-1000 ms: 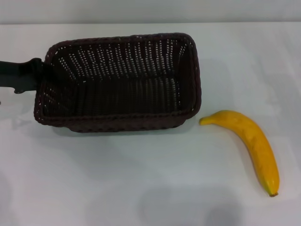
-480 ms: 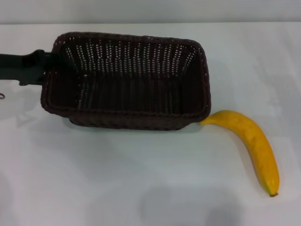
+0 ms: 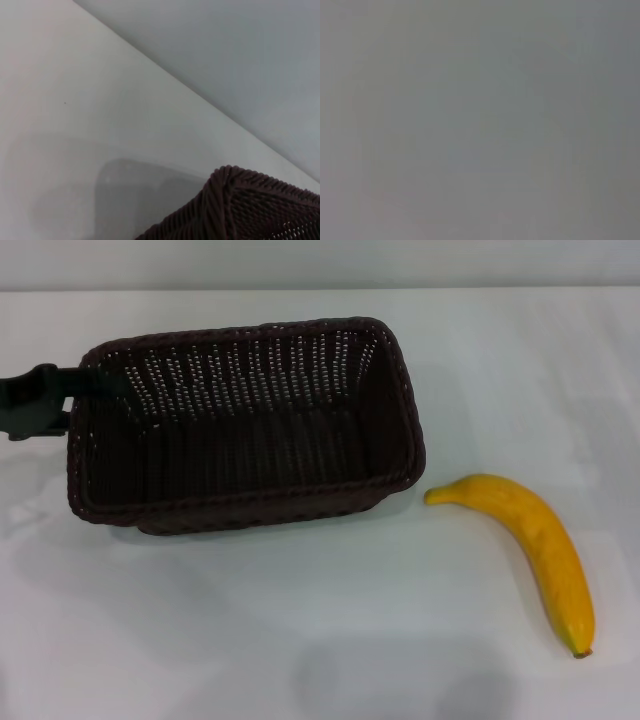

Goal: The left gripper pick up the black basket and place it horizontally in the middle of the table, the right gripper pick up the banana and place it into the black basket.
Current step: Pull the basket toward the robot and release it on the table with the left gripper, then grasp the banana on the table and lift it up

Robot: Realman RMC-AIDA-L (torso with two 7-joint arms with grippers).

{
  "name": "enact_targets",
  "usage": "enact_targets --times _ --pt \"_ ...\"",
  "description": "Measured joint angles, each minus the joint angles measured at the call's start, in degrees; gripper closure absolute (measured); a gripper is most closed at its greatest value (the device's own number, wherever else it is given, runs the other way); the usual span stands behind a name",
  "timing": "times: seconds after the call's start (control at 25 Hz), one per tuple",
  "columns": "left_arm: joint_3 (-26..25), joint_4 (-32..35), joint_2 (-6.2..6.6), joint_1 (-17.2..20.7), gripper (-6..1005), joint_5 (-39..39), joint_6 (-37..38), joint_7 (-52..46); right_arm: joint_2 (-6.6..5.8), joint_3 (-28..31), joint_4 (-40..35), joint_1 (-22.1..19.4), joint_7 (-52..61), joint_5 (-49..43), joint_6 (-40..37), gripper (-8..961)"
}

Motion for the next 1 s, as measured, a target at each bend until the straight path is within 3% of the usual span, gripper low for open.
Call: enact_targets --times 0.32,0.44,0.72,0.8,0.88,1.0 --pt "-0.05 1.32 -1.57 -0.86 218 -1.26 -1.25 6.43 0.09 -0.44 0.07 -0.06 0.0 0.0 0.18 100" --pt "-0.15 4.69 -1.93 1.98 219 -5.28 -2.26 7.82 0.07 -0.45 0.09 -0.27 0.0 -0.01 0.25 100" --pt "-0.21 8.03 -2.13 13.09 221 -19.73 -4.2 15.05 -0.36 -0.62 -0.59 -1.26 3.26 -0.01 2.02 101" --pt "-0.24 8.03 -3.03 16.26 222 -25.63 -4.38 20.56 -0.83 -2.33 -2.22 -2.2 9.59 -0.11 2.05 101" --pt "-0.33 7.47 -4.84 19.72 223 -33.89 -4.01 28.99 -1.2 -6.37 -6.81 -4.2 17.84 -1.1 1.23 101" --pt "-3.02 3.55 -8.8 24.24 223 -48.19 -2.33 42.81 -1.95 -13.01 -17.44 -8.24 30.98 -4.76 -2.04 102"
